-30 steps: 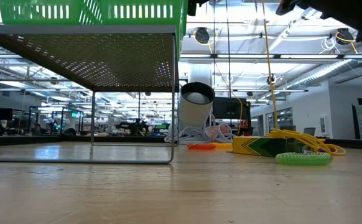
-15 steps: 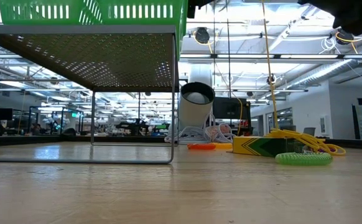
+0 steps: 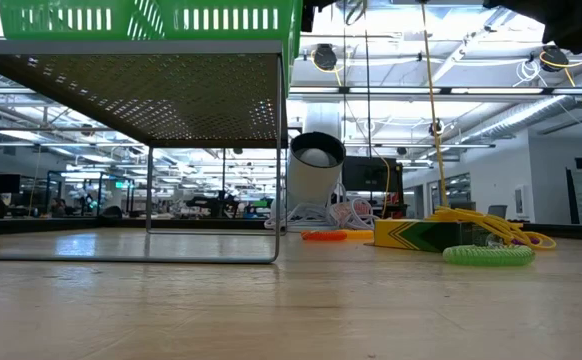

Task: Pick & Place Office Desk Supplies
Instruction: Put the yellow rubber band into the bottom left green basket on the shelf

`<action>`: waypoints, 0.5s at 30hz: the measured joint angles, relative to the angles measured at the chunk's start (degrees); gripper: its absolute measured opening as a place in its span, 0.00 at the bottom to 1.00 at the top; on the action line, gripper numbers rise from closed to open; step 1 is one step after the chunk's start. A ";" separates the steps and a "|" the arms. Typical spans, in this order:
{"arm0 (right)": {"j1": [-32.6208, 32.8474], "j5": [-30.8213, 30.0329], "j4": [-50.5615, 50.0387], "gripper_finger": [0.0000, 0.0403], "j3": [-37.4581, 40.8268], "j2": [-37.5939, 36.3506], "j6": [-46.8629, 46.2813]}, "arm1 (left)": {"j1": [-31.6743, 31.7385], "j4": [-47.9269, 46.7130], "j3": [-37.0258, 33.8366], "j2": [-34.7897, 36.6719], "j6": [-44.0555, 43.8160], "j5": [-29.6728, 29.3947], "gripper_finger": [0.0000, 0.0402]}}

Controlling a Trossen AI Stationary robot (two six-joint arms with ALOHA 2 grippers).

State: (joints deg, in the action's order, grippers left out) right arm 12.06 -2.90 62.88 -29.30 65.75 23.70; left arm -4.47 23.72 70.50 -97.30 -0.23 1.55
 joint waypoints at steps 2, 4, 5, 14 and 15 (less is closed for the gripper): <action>0.01 -1.14 -2.21 0.00 0.00 -0.60 0.44 | 0.00 -0.15 0.00 0.31 0.11 0.18 0.19; 0.01 -2.03 -3.00 0.00 0.00 -0.81 1.02 | 0.00 -0.31 0.00 0.64 0.22 1.22 0.11; 0.01 -2.25 -3.35 0.00 0.02 -1.05 1.01 | 0.00 -0.08 0.00 0.73 0.25 1.96 0.07; 0.73 -1.85 -12.32 0.10 0.04 -3.48 -4.41 | 0.11 -7.39 0.00 5.25 0.09 3.47 0.01; 0.80 -2.07 -13.97 0.14 0.04 -4.18 -5.87 | 0.11 -9.00 0.00 6.27 0.08 3.45 0.01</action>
State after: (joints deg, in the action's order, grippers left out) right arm 12.86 -4.97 48.91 -29.26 61.57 17.83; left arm -4.36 14.73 70.50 -91.02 -0.14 5.00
